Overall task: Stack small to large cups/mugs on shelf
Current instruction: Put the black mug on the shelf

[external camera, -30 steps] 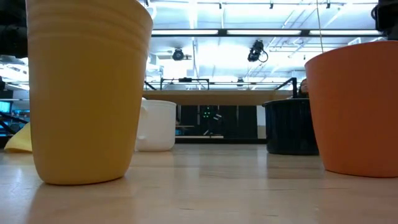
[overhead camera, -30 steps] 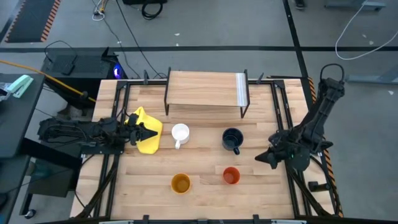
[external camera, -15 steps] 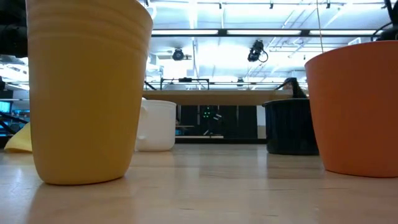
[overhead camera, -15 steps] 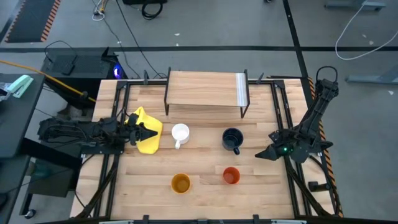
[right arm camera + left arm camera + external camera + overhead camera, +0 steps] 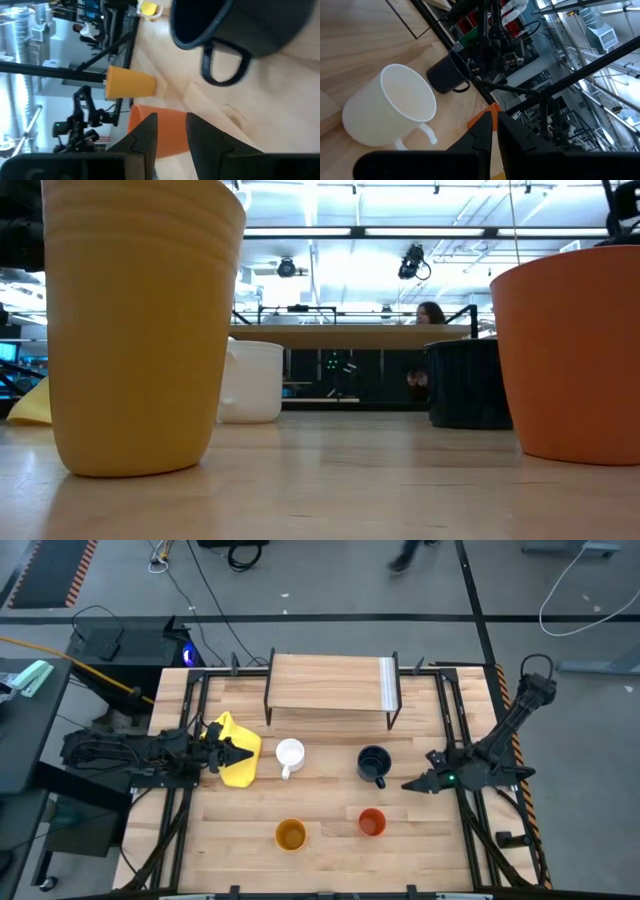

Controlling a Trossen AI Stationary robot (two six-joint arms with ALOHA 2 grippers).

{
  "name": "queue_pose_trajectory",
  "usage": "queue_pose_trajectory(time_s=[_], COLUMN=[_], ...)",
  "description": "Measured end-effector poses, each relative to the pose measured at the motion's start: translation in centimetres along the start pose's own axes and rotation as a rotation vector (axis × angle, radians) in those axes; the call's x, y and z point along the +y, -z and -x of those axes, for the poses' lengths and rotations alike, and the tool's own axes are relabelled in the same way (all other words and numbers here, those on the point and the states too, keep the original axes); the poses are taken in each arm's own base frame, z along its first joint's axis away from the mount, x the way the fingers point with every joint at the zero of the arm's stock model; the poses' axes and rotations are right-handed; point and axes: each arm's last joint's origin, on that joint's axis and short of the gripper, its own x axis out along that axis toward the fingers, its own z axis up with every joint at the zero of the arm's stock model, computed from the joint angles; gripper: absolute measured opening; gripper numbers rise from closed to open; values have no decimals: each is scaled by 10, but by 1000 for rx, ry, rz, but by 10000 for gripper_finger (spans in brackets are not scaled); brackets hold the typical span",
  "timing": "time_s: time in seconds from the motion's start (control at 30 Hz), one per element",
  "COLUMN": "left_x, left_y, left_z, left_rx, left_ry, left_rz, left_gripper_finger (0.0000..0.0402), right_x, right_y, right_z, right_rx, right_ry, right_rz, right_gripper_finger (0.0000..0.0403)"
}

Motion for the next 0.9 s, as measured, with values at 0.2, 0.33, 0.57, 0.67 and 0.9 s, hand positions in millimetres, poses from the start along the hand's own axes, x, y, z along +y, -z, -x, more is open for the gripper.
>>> queue_pose_trajectory(time_s=[0.2, 0.33, 0.57, 0.67, 0.9], left_x=[0, 0, 0, 0, 0], left_y=[0, 0, 0, 0, 0], left_z=[0, 0, 0, 0, 0], left_rx=[-1, -7, -8, -8, -8], left_ry=[1, -2, -2, -2, -2], left_rz=[5, 5, 5, 4, 3], left_gripper_finger=[31, 32, 40, 38, 38], right_x=[1, -6, -12, -12, -10], right_y=[-7, -14, -19, -20, -24], right_z=[-5, -9, -15, -18, -26], right_rx=[-3, -52, 5, 35, 26], right_ry=[11, 81, 156, 168, 158], right_rz=[-45, -92, -102, -112, -110], right_gripper_finger=[110, 108, 106, 106, 106])
